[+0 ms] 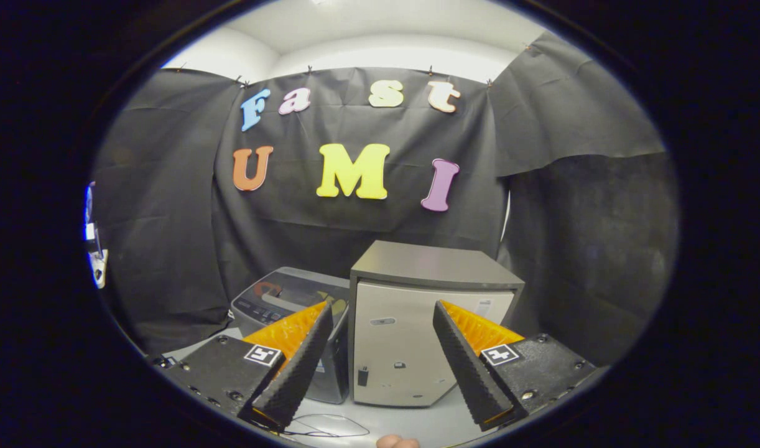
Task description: Put the clothes into the washing machine and then close the washing machine lid.
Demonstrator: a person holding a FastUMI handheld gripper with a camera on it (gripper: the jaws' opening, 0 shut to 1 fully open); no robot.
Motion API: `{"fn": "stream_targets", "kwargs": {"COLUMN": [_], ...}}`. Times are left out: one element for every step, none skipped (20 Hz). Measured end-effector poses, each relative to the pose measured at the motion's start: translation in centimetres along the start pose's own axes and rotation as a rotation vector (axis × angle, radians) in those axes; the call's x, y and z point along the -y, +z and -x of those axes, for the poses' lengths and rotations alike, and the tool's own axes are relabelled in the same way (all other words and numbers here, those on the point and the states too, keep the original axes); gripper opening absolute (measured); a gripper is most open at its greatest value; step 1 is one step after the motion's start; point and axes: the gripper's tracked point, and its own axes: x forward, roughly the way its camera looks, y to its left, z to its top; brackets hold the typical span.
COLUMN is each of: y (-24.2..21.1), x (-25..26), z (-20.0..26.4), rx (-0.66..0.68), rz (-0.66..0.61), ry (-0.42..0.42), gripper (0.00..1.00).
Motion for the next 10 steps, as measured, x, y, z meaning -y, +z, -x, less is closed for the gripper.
{"fn": "stream_targets", "kwargs": {"y": [-0.02,-0.05,0.01,0.07,0.12,0.14,0.07,0.06,0.08,-0.01], "x": [0.01,0.01,-0.06,-0.13,-0.17,-0.18,-0.22,-0.29,-0.34,-0.44], "z": [0.06,-0.04,-0.06,-0.07,-0.1,-0.27,-0.19,-0.26,-0.27,-0.17], "rx": [-0.002,-0.003,-0.004,-0.003,-0.003,-0.003,-0.004,-0.006,-0.008,-0.01], "rz": [0.002,0.001,-0.002,-0.004,-0.004,-0.002,0.001,0.004,0.005,0.004], "ry": [-0.003,-0.003,-0.002,-0.003,-0.002,-0.001,-0.001,-0.001,-0.001,0.0], "gripper": [1.0,1.0,1.0,1.0,1.0,1.0,1.0,1.0,1.0,1.0]}}
